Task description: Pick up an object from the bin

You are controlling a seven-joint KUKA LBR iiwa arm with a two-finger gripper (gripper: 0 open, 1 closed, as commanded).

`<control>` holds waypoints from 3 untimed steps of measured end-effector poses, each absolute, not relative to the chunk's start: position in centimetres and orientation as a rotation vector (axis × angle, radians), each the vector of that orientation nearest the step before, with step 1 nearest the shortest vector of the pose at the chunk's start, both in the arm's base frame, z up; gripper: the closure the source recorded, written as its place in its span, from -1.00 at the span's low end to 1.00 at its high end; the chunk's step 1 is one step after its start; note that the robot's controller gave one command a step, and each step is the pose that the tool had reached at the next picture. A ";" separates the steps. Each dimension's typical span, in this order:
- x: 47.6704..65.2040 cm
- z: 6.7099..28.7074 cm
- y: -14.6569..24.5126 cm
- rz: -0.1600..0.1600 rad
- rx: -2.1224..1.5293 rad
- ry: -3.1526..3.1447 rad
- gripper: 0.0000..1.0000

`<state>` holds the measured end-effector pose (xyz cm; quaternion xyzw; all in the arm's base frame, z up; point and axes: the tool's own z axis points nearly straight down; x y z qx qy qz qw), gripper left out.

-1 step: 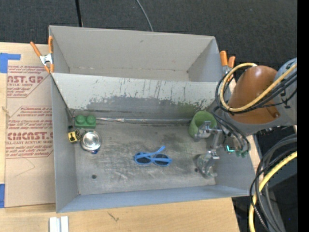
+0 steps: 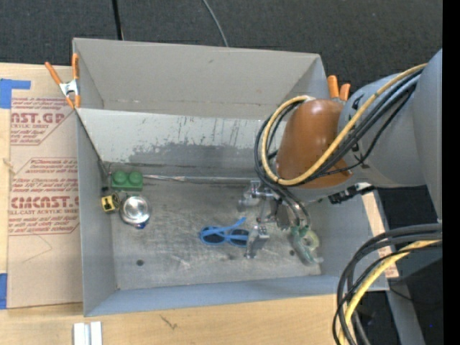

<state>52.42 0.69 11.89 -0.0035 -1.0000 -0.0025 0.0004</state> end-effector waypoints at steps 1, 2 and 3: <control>49.6 9.7 1.9 -0.002 0.533 -3.093 -1.00; 49.6 9.8 1.9 -0.001 0.531 -3.096 1.00; 51.3 27.6 1.5 0.002 0.438 -3.121 1.00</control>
Offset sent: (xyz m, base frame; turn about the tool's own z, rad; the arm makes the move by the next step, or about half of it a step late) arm -0.0277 0.0110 -0.0204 -0.3463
